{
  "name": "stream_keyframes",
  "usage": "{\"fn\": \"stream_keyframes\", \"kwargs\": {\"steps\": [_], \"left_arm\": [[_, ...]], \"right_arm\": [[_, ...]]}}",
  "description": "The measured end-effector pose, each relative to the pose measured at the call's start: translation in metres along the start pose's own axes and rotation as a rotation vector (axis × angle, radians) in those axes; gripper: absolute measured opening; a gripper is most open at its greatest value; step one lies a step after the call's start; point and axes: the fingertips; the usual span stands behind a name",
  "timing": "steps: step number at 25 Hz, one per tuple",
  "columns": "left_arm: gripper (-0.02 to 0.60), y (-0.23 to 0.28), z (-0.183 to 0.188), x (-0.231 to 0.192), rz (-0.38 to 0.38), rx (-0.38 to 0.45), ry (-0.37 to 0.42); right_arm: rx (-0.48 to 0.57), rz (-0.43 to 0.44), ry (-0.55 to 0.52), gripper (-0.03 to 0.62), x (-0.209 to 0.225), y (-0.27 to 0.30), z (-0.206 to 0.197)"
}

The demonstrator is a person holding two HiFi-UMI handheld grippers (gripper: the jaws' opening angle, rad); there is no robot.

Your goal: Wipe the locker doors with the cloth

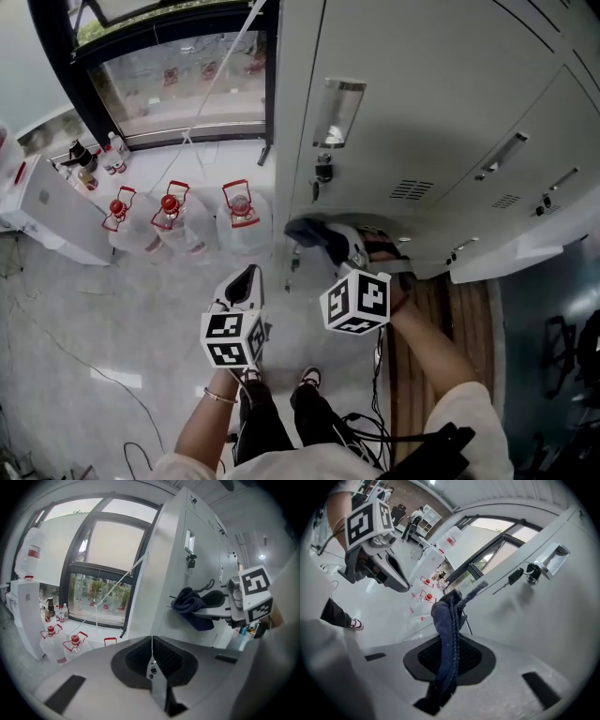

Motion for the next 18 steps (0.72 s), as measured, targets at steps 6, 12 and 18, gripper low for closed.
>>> {"fn": "stream_keyframes", "kwargs": {"steps": [6, 12, 18], "left_arm": [[0.009, 0.010, -0.006, 0.002, -0.019, 0.007, -0.036], [0.009, 0.021, -0.019, 0.004, -0.030, 0.004, -0.042], [0.009, 0.033, -0.037, 0.002, -0.037, -0.007, -0.038]], "right_arm": [[-0.025, -0.011, -0.076, 0.043, 0.004, 0.018, -0.005], [-0.018, -0.013, -0.078, 0.043, -0.004, 0.032, -0.010], [-0.012, -0.008, -0.061, 0.043, -0.016, 0.046, -0.018]]}}
Point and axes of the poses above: the fingertips, and each gripper's own axes: y forward along the fingers, x to its right, z out of its top, and after that the axes turned 9 degrees about z, right-handed
